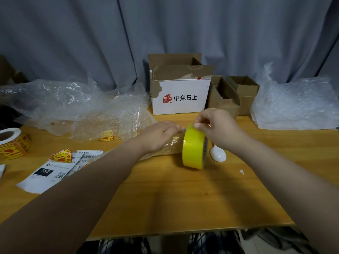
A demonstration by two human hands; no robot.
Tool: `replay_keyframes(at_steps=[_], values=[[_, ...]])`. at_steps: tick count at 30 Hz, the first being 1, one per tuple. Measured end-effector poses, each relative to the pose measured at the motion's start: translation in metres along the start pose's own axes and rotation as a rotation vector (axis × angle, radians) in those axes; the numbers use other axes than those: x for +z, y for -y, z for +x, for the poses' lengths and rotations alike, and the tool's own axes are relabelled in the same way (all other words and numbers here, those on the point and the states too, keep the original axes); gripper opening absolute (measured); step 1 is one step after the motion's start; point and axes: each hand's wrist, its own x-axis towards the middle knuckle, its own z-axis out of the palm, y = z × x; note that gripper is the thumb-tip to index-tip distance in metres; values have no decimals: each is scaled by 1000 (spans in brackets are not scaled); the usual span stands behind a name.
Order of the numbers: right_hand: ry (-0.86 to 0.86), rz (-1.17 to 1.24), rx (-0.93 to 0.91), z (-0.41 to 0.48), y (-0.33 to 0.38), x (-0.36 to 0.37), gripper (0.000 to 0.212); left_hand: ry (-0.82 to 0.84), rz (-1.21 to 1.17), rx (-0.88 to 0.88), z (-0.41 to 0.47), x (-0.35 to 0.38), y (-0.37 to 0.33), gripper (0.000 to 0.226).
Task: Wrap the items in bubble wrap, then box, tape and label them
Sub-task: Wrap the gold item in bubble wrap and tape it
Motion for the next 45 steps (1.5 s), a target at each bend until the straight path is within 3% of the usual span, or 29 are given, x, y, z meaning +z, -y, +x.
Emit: replay_keyframes(at_steps=[6,10,18,21,24,31,37,41,43,45], values=[[74,-3,-10,7,-5,2,5,3,2,-45,1,0,0,46],[213,287,23,8,-2,-2,16,12,12,-25,0,-2,-3,47],[483,485,28,15,-9,-20,27,17,21,-6,2,-1,0,43],[390,212,-176,18,-19,-17,27,14,42,-4,3,-1,1,52],[290,196,-261,19,-23,-9,28,7,52,-11,1,-1,0,65],[307,288,-429,-5,-15,6,2,4,6,-15,3,-2,2,39],[303,396,-377,-14,-13,3,8,38,151,68,7,2,9,33],[352,377,-292,-7,-23,10,24,-26,485,194,3,0,6,32],[373,368,-254,-3,-27,14,19,-35,471,204,1,-1,8,31],[364,359,-243,5,-28,17,12,-18,302,221,-2,0,11,30]])
